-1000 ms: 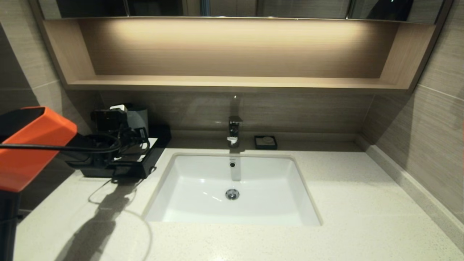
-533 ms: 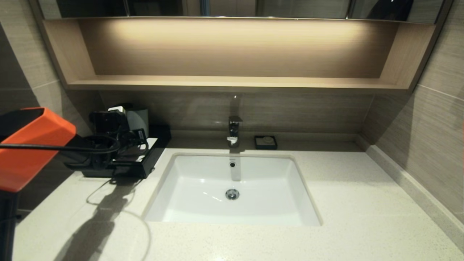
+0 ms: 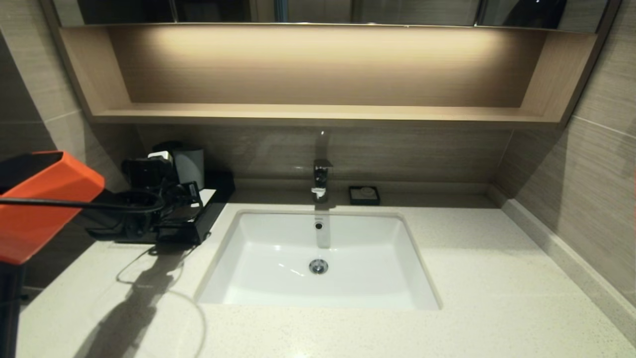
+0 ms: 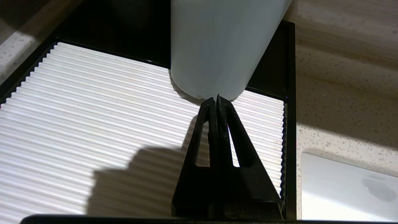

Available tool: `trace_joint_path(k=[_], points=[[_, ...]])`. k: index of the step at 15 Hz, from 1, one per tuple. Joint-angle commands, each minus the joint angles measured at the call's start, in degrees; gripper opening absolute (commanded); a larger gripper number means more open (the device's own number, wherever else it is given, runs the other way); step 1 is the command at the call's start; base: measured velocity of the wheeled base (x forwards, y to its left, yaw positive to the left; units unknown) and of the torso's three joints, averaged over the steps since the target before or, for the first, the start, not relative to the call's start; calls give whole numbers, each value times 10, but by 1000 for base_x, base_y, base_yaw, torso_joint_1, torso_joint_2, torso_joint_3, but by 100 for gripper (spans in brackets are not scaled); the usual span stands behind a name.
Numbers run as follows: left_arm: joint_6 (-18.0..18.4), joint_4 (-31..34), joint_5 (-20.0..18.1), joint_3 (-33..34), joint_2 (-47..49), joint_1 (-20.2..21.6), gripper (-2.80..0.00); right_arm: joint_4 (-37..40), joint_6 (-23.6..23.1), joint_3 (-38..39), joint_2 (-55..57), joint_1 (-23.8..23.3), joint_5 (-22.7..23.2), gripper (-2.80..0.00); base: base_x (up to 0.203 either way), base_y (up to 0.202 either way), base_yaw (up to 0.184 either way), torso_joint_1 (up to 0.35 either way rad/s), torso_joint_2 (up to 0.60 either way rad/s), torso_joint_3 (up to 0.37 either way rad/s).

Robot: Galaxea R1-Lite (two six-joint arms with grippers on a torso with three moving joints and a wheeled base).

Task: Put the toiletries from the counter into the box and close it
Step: Place the cup on the storage box

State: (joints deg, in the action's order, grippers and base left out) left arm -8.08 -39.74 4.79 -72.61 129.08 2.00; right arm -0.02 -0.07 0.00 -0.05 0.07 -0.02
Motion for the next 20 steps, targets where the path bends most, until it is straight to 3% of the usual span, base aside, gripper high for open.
trace_joint_path(k=[1,20], points=[[-1,-3,0,-4,6,0,-280,0,0,1,0,0,0,-280,0,0,0,0,0,0],[-2,-21,0,-36,41,0,-280,-1,0,1,0,0,0,-280,0,0,0,0,0,0]])
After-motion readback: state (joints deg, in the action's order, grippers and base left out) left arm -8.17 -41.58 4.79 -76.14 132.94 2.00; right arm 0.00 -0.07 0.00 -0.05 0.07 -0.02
